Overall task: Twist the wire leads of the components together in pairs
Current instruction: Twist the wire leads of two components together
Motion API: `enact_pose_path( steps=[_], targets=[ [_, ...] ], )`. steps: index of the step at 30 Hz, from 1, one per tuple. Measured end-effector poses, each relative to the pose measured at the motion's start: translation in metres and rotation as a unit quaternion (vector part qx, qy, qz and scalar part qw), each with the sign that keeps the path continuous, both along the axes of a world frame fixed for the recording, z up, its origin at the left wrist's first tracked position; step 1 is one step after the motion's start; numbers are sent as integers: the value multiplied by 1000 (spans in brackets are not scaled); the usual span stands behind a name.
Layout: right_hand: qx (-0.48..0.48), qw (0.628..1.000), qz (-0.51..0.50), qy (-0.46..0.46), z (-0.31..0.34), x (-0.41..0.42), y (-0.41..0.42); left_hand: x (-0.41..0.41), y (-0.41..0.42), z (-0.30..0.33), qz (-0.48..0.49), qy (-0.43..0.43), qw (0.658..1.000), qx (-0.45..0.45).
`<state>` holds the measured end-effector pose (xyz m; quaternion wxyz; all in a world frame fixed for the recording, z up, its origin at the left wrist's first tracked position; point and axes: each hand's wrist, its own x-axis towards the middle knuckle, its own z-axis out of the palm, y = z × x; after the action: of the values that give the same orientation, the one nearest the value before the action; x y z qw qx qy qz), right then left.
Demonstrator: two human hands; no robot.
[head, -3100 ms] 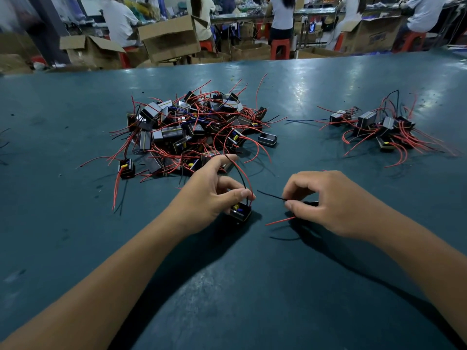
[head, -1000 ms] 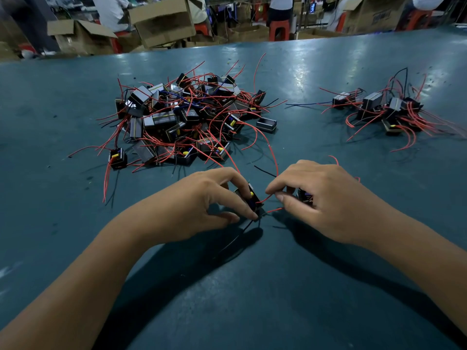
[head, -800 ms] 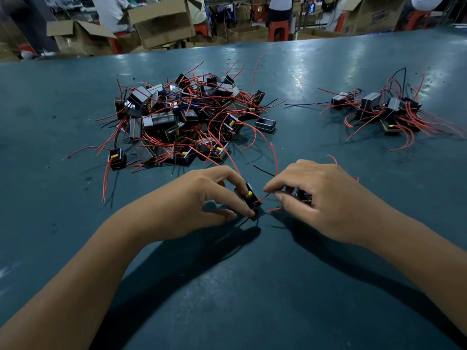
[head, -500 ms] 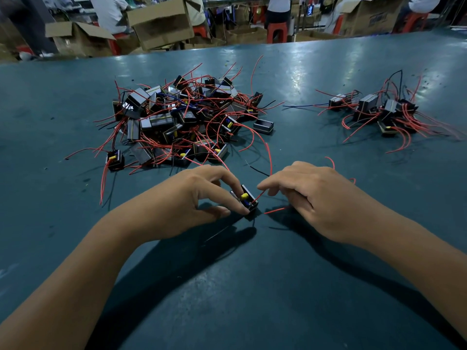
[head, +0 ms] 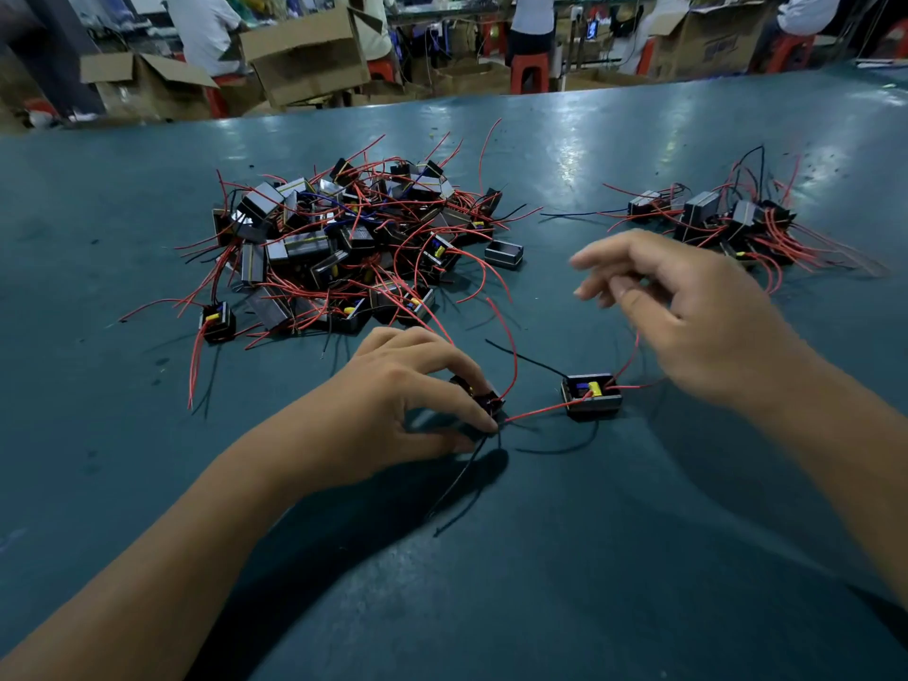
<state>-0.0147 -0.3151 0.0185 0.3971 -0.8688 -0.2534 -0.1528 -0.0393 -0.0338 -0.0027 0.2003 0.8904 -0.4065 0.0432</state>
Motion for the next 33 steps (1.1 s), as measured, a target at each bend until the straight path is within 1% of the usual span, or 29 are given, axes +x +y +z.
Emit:
enact_pose_path(
  steps=[2, 5, 9, 12, 14, 16, 20, 22, 25, 29, 33],
  targets=[
    [-49, 998, -12, 23, 3, 3, -8, 1, 0, 0, -2, -3, 1000, 0],
    [-128, 990, 13, 61, 5, 4, -15, 2, 1, -1, -3, 4, 1000, -8],
    [-237, 958, 81, 137, 6, 2, -20, 4, 3, -1, 3, 9, 1000, -1],
    [-288, 940, 89, 163, 4, 3, -20, 6, 4, -3, 13, -5, 1000, 27],
    [-284, 941, 93, 157, 3, 3, -20, 5, 4, -4, 21, -25, 998, 46],
    [-279, 947, 96, 127, 1, 2, -18, 4, 4, -5, 21, -44, 997, 60],
    [-284, 947, 124, 85, -2, 1, -10, 3, -1, -7, 23, -92, 993, 65],
    [-287, 940, 155, 96, 0, -1, -10, 2, -2, -7, 19, -106, 992, 59],
    [-288, 932, 180, 129, 5, -3, -16, 1, -2, -5, 12, -100, 993, 55],
    [-288, 927, 173, 167, 8, -4, -22, 0, 0, -4, 14, -88, 995, 51],
    [-267, 930, 148, 206, 10, -5, -23, 0, 0, -4, 11, -81, 995, 51]
  ],
)
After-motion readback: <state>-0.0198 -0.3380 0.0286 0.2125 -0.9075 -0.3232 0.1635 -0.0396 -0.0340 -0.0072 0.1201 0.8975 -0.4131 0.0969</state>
